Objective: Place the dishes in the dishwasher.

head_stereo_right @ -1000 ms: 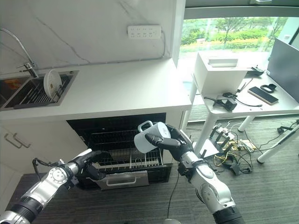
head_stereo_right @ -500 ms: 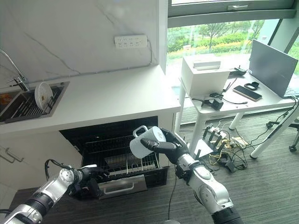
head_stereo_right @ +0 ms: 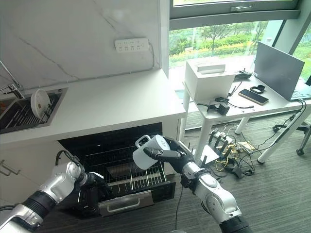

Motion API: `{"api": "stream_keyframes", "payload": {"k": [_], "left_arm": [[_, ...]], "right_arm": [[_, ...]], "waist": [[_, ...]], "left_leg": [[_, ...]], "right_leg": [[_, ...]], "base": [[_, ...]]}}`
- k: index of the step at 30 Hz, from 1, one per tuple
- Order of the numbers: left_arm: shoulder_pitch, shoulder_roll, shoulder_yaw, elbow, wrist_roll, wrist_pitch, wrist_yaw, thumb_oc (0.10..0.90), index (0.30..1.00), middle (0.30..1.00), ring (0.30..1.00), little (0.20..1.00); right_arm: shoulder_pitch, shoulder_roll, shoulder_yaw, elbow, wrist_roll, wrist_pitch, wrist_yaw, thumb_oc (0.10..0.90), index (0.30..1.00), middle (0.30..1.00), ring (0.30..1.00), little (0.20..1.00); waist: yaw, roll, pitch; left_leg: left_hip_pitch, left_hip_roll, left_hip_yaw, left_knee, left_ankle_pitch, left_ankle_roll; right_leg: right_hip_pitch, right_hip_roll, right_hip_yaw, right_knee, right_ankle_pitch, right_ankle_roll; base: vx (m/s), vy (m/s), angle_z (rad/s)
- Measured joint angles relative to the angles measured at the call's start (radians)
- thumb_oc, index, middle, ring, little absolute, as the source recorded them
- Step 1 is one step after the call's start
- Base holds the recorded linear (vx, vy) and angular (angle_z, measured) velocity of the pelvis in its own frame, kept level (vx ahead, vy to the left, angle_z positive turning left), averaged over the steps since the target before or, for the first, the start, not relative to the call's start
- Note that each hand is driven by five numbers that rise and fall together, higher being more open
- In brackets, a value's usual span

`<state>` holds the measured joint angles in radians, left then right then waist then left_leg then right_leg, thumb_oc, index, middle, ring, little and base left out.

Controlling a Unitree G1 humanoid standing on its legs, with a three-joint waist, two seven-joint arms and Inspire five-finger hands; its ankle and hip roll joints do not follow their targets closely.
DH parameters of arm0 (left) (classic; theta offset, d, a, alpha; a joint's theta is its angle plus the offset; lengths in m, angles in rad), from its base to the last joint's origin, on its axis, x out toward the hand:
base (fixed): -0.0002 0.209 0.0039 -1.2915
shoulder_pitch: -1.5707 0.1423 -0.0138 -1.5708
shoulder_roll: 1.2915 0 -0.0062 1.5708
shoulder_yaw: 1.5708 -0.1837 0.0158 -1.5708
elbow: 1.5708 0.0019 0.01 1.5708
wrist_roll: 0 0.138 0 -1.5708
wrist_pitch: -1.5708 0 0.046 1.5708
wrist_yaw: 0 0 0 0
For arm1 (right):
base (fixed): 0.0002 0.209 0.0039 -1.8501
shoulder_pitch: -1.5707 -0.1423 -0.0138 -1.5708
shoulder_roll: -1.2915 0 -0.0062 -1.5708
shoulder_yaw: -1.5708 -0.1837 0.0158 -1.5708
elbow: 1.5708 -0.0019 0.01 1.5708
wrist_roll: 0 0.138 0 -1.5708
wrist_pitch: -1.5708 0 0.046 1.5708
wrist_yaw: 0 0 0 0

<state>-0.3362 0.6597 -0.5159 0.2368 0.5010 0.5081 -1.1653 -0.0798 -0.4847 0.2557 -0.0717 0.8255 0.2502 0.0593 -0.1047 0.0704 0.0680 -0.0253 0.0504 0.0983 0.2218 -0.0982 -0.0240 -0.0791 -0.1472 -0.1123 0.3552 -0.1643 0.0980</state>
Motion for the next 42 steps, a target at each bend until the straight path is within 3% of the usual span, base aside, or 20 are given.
{"api": "stream_keyframes", "payload": {"k": [3, 5, 9, 11, 13, 15, 19, 23, 32, 42], "left_arm": [[0.007, 0.006, 0.027, -0.003, -0.028, 0.016, 0.009, 0.8, 0.9, 0.9, 0.9, 0.9], [0.044, 0.034, 0.079, -0.041, -0.155, 0.041, 0.087, 0.8, 0.9, 0.9, 0.9, 0.9], [0.18, 0.077, 0.171, -0.156, -0.537, 0.075, 0.175, 0.8, 0.9, 0.9, 0.9, 0.9], [0.218, 0.078, 0.242, -0.151, -0.741, 0.073, 0.283, 0.8, 0.9, 0.9, 0.9, 0.9], [0.218, 0.07, 0.328, -0.091, -0.858, 0.039, 0.402, 0.8, 0.9, 0.9, 0.9, 0.9], [0.217, 0.053, 0.432, 0.004, -0.97, -0.051, 0.53, 0.8, 0.9, 0.9, 0.9, 0.9], [0.218, -0.017, 0.482, 0.045, -1.09, -0.207, 0.736, 0.8, 0.9, 0.9, 0.9, 0.9], [0.234, -0.162, 0.475, 0.032, -1.125, -0.291, 0.841, 0.8, 0.9, 0.9, 0.9, 0.9], [0.23, -0.214, 0.451, 0.033, -1.127, -0.353, 1.01, 0.8, 0.9, 0.9, 0.9, 0.9], [0.23, -0.254, 0.376, 0.039, -1.127, -0.35, 1.03, 0.8, 0.9, 0.9, 0.9, 0.9]], "right_arm": [[0.0, -0.002, 0.0, 0.0, 0.0, 0.0, 0.0, 0.4, 0.3, 0.3, 0.3, 0.3], [0.001, -0.022, 0.0, -0.001, 0.001, 0.0, 0.0, 0.4, 0.3, 0.3, 0.3, 0.3], [0.027, -0.083, -0.039, -0.001, 0.001, 0.0, -0.003, 0.4, 0.3, 0.3, 0.3, 0.3], [0.038, -0.08, -0.072, 0.003, 0.001, -0.002, -0.004, 0.4, 0.3, 0.3, 0.3, 0.3], [0.038, -0.07, -0.075, 0.004, 0.001, -0.003, -0.002, 0.4, 0.3, 0.3, 0.3, 0.3], [0.029, -0.062, -0.075, 0.014, 0.0, -0.003, -0.001, 0.4, 0.3, 0.3, 0.3, 0.3], [-0.006, -0.022, -0.075, 0.056, -0.041, -0.004, -0.014, 0.4, 0.3, 0.3, 0.3, 0.3], [-0.06, 0.031, -0.071, 0.089, -0.077, -0.003, -0.029, 0.4, 0.3, 0.3, 0.3, 0.3], [-0.13, 0.058, -0.066, 0.243, -0.15, -0.004, -0.06, 0.4, 0.3, 0.3, 0.3, 0.3], [-0.133, 0.045, -0.061, 0.324, -0.299, 0.008, -0.065, 0.4, 0.3, 0.3, 0.3, 0.3]], "waist": [[0.002, 0.001, 0.0], [0.008, 0.007, 0.001], [0.06, 0.016, 0.0], [0.089, 0.014, 0.001], [0.107, 0.011, 0.003], [0.113, 0.002, 0.008], [0.134, -0.016, 0.017], [0.141, -0.039, 0.032], [0.141, -0.059, 0.043], [0.135, -0.067, 0.048]], "left_leg": [[0.0, 0.001, -0.002, -0.001, 0.0, 0.0], [0.0, 0.0, -0.004, -0.003, 0.0, 0.0], [-0.009, 0.0, -0.015, -0.004, 0.0, 0.0], [-0.014, -0.003, -0.025, -0.004, -0.002, 0.005], [-0.02, -0.001, -0.028, -0.002, -0.002, 0.005], [-0.027, 0.001, -0.035, -0.001, 0.002, 0.001], [-0.039, 0.0, -0.05, 0.005, 0.012, -0.007], [-0.043, -0.004, -0.055, 0.015, 0.011, -0.006], [-0.023, -0.005, -0.063, 0.006, 0.011, -0.006], [-0.025, 0.0, -0.074, 0.006, 0.014, -0.008]], "right_leg": [[0.002, 0.0, -0.004, -0.001, 0.0, 0.0], [0.002, 0.0, -0.006, -0.002, 0.0, 0.0], [0.001, -0.003, -0.019, -0.002, -0.001, 0.001], [0.001, -0.009, -0.03, 0.002, -0.019, 0.013], [-0.002, -0.011, -0.036, 0.011, -0.029, 0.028], [-0.002, -0.014, -0.05, 0.017, -0.036, 0.039], [-0.003, -0.015, -0.065, 0.02, -0.037, 0.035], [-0.003, -0.017, -0.068, 0.02, -0.028, 0.027], [0.029, -0.015, -0.079, 0.003, -0.022, 0.014], [0.035, -0.002, -0.085, 0.003, -0.024, 0.015]], "base": [[0.0, -0.003, 0.02], [0.0, 0.0, 0.0], [-0.01, 0.001, 0.12], [0.0, 0.01, 0.19], [0.0, 0.01, 0.18], [0.0, 0.013, 0.2], [-0.01, 0.006, 0.14], [-0.01, 0.004, 0.05], [0.02, -0.011, 0.03], [0.06, -0.033, 0.03]]}}
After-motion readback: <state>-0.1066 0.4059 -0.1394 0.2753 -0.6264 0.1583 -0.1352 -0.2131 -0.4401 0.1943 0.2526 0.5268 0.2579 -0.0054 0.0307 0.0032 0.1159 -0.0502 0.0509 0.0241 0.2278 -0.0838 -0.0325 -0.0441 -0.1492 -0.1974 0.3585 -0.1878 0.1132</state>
